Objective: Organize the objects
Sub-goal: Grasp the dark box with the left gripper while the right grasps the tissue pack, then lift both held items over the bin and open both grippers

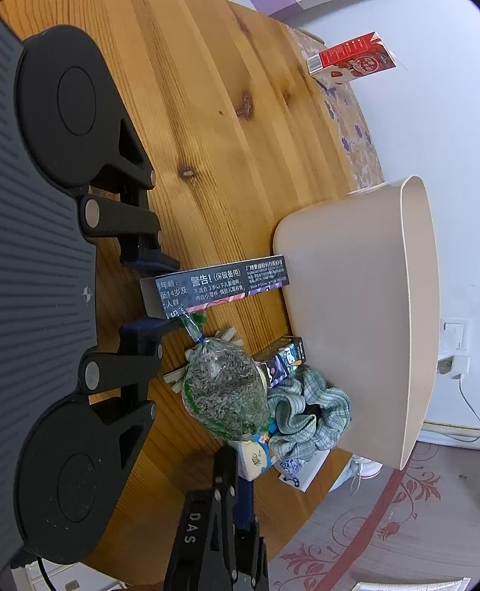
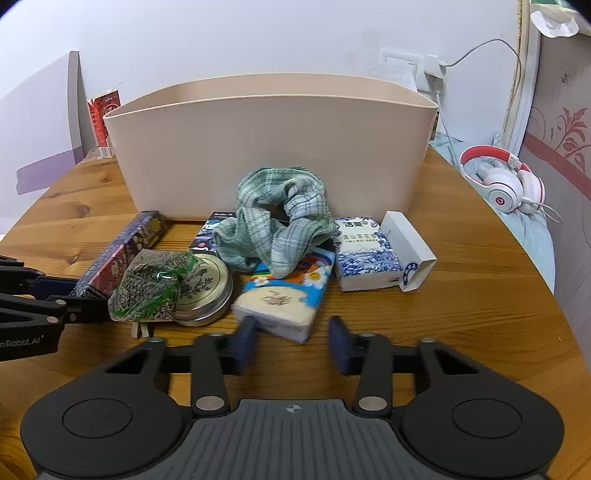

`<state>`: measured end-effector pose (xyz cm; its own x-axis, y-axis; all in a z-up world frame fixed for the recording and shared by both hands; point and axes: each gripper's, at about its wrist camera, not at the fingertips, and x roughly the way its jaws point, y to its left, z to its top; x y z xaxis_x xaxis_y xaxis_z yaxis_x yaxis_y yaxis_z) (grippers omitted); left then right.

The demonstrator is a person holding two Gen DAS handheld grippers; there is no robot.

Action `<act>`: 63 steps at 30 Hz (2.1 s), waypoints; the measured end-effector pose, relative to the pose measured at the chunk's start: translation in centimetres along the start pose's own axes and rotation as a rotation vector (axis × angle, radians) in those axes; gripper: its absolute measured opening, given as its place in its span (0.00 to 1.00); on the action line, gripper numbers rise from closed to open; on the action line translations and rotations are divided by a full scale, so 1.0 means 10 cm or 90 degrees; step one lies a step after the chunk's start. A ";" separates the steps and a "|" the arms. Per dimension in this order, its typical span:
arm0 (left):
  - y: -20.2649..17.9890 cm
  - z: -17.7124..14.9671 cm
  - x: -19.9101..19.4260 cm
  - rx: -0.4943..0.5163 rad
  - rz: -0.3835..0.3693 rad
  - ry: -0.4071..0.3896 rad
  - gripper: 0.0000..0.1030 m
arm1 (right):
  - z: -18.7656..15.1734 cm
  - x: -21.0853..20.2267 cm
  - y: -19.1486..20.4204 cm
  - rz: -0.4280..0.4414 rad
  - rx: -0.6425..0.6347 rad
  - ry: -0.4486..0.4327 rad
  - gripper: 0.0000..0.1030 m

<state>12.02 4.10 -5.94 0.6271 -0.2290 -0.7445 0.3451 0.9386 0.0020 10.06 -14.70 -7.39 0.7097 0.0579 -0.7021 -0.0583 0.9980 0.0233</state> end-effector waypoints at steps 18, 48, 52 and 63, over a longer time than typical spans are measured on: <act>0.00 -0.10 -0.20 -0.023 0.000 -0.013 0.24 | -0.08 -0.16 -0.22 0.040 0.064 -0.005 0.12; -0.07 -0.13 -0.84 -0.052 -0.017 -0.088 0.24 | 0.06 -0.79 -0.15 0.027 0.045 -0.092 0.42; -0.12 -0.07 -1.02 -0.048 -0.012 -0.118 0.24 | 0.14 -1.04 -0.21 0.037 0.059 -0.138 0.42; -0.24 0.49 -1.19 -0.003 0.000 -0.194 0.24 | 0.61 -1.22 -0.35 0.039 0.057 -0.219 0.42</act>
<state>7.16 3.27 6.15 0.8082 -0.2956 -0.5094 0.3426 0.9395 -0.0015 5.92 -18.73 5.44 0.9024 0.1076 -0.4172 -0.0572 0.9896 0.1316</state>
